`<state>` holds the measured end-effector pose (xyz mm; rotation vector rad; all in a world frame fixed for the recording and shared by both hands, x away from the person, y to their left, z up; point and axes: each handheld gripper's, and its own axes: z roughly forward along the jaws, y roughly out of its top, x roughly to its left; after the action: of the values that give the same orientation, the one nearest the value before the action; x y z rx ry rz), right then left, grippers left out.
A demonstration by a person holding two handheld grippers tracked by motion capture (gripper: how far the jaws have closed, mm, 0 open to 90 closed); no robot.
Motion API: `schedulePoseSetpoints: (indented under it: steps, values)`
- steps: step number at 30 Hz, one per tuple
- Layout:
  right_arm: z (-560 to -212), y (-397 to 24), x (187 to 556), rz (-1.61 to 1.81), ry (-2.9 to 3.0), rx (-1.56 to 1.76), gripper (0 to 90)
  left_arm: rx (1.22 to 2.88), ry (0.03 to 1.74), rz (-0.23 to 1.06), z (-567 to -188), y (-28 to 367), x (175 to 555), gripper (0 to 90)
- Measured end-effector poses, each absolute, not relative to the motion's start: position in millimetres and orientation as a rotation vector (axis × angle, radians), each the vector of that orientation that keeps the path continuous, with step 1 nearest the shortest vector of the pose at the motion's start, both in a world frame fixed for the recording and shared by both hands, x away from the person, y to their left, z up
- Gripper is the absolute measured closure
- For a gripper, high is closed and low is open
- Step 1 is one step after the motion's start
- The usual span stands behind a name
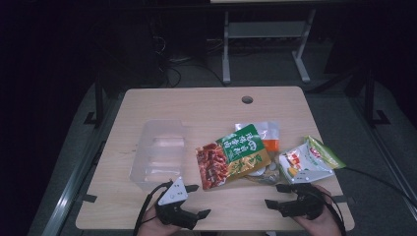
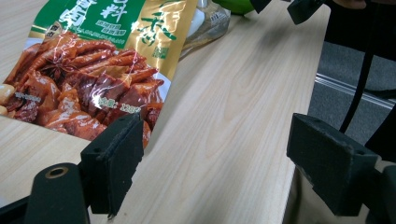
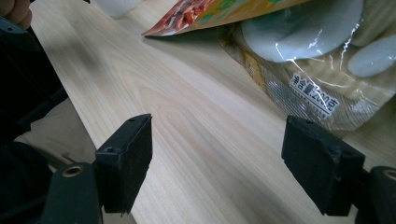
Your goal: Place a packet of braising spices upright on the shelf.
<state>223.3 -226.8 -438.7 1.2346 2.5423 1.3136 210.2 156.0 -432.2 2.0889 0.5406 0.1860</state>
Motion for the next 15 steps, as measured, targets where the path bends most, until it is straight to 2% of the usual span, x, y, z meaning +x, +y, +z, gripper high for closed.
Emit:
schedulePoseSetpoints:
  steps: [15]
  values:
    - [-434.9,-213.0,244.2,1.296,2.587,1.271,27.1,2.092,0.526,0.186,-432.3,154.5,210.1,18.2]
